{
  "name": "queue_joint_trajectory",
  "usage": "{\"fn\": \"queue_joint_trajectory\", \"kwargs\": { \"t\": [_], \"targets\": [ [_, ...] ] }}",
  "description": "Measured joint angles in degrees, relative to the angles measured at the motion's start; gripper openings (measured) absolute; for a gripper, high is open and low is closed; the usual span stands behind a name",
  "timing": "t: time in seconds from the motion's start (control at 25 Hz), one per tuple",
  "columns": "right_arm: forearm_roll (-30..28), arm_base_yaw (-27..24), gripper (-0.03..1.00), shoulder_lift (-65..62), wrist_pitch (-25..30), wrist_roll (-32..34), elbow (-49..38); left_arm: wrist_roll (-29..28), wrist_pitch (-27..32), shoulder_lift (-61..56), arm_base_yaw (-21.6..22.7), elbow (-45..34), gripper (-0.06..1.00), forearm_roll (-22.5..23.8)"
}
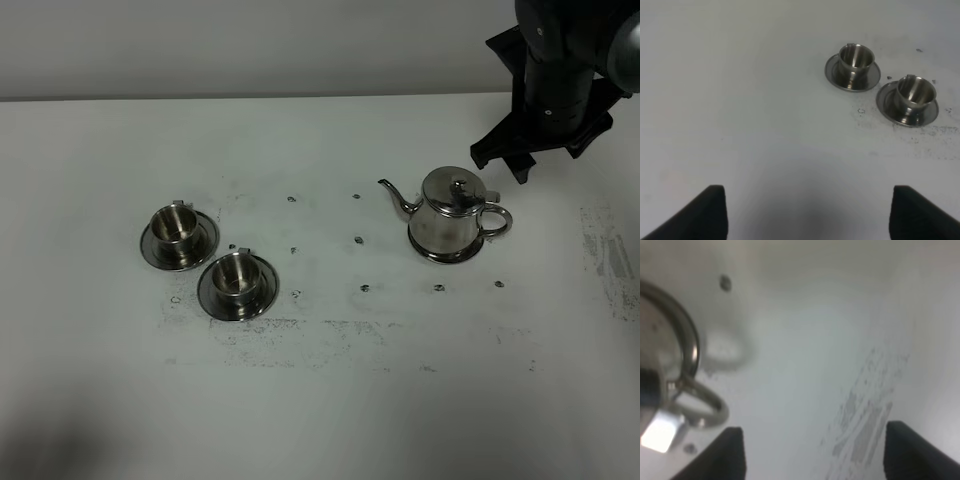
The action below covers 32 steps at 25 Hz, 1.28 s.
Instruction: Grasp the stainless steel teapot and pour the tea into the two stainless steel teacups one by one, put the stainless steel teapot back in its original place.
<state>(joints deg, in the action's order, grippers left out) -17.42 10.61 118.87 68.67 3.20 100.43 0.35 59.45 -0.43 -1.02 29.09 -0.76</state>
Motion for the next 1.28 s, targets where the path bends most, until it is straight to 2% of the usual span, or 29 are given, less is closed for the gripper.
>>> {"fn": "queue_joint_trajectory", "kwargs": {
  "t": [0.44,0.68,0.84,1.28],
  "targets": [
    [-0.2,-2.7,0.53,-3.4,-18.5,4.3,-14.8,0.0,0.0,0.0,0.0,0.0,0.64,0.0],
    [-2.5,-3.4,0.53,-3.4,-29.7,8.1,-20.4,0.0,0.0,0.0,0.0,0.0,0.64,0.0],
    [-2.9,-3.7,0.53,-2.8,-32.5,8.6,-21.6,0.0,0.0,0.0,0.0,0.0,0.64,0.0],
    [-0.6,-3.8,0.53,-2.2,-30.9,8.7,-22.8,0.0,0.0,0.0,0.0,0.0,0.64,0.0]
  ]
}}
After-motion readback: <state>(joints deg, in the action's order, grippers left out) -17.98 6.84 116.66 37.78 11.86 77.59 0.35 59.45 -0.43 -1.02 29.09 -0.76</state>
